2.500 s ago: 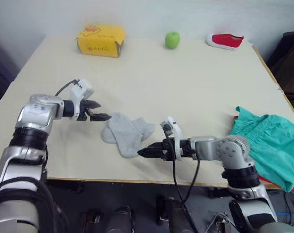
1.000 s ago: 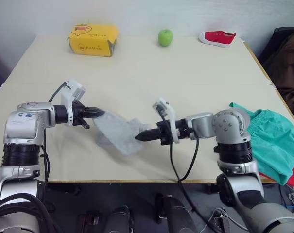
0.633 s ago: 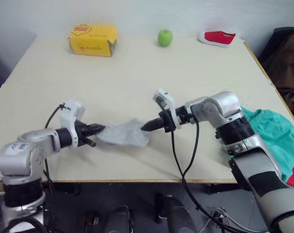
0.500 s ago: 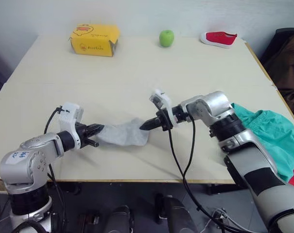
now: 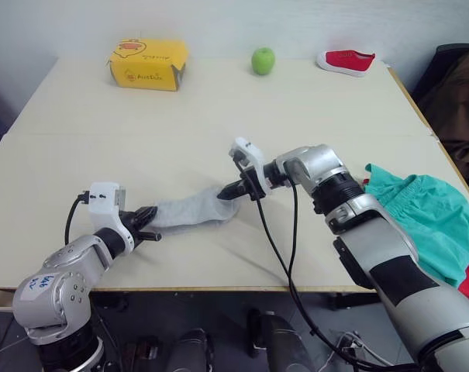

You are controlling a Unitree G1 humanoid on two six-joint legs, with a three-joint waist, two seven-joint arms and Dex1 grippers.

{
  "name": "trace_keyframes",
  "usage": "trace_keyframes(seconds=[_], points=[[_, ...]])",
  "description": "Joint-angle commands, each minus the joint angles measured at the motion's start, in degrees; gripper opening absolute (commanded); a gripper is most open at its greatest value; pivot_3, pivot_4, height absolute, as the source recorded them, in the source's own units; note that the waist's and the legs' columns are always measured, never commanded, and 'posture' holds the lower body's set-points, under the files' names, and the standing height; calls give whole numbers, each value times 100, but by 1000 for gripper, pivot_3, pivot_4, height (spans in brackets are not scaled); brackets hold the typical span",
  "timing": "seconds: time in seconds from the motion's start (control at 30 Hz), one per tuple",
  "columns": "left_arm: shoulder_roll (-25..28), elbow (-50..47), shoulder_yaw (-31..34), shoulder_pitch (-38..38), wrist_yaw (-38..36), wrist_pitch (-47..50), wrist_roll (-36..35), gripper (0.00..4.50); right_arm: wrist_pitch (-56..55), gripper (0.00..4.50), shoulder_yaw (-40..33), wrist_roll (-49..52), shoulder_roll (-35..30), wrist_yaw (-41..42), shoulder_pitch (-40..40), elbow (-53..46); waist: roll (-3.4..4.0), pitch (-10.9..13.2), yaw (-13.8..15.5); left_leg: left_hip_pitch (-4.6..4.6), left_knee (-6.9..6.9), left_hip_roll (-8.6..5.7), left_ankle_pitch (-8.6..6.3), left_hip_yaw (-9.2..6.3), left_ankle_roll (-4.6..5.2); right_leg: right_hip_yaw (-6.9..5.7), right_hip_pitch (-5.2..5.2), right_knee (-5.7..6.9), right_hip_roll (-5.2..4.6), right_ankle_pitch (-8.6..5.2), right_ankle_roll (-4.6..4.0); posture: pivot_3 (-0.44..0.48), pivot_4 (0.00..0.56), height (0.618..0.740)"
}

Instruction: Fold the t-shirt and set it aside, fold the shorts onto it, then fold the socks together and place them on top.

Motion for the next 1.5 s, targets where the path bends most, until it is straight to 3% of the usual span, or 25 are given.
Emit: trace_keyframes(seconds=[0.03,0.2,0.3,0.33,0.5,0.53,0.63,0.73,0.87,0.93,1.0,1.23,1.5], points=[[-26,-15,29,20,59,-140,-96,39,-217,36,-315,-132,92,-74,-179,95,0,0,0,0,0,0,0,0,0,0,0,0,0,0,0,0,150,740],[-213,-100,-124,94,123,-75,-240,39,-329,36,-458,-350,87,-78,-140,163,0,0,1,0,0,0,0,0,0,0,1,0,0,0,0,0,150,740],[-247,-67,-127,118,159,-63,-283,0,-305,575,-556,-421,24,-23,-157,71,0,0,0,0,0,0,0,-1,0,0,1,0,0,0,0,0,150,740],[-243,-68,-130,128,156,-49,-310,454,-268,944,-592,-420,5,5,-168,24,0,0,0,1,0,0,0,-1,0,0,1,0,0,0,0,0,150,740],[-83,-146,-53,124,98,33,-440,1796,-18,2569,-813,-287,-206,169,-90,-689,1,1,1,0,0,0,0,-1,-1,0,-1,0,0,0,0,0,150,740],[-3,-275,91,74,-78,82,-668,2137,88,2888,-957,-126,-300,183,41,-1188,1,1,1,0,0,0,0,-2,-1,0,0,0,0,0,-1,0,150,740],[360,-557,484,-90,-539,184,-1289,2333,526,2888,-1238,288,-471,70,621,-2798,1,0,8,-5,-2,0,-1,-9,-3,-4,-2,-2,0,0,0,0,150,740],[753,-567,707,-184,-780,140,-1646,2351,613,2222,-1213,378,-435,-247,1210,-3881,1,0,4,1,-2,1,-4,-14,-9,-8,4,-5,1,-1,-1,0,150,740],[1123,-398,814,-327,-952,73,-2013,1466,430,876,-937,273,-240,-688,1860,-4667,2,1,-5,6,0,1,-3,-14,-11,-9,10,-3,2,-1,-2,0,150,740],[1305,-344,647,-306,-1066,-5,-2099,744,318,83,-831,186,-117,-923,2019,-4736,3,2,-6,9,-1,0,-3,-9,-12,-4,8,0,3,-2,-3,0,150,740],[1428,-250,432,-315,-1121,-73,-2140,62,140,0,-686,71,-45,-1091,2163,-4763,3,2,-1,9,-1,0,-1,-10,-14,-5,8,1,3,-3,-5,0,150,740],[1712,206,-517,-187,-1204,-807,-1691,24,-179,0,-430,-153,52,-1423,2459,-4494,3,2,5,12,-1,0,-1,-12,-13,-6,12,-2,3,-3,-6,0,150,740],[1875,636,-1159,22,-1244,-1576,-1171,24,-443,0,-296,-415,-18,-1557,2736,-4217,3,2,-9,11,-5,1,-1,-11,-12,-6,8,0,4,-6,-11,0,150,740]])
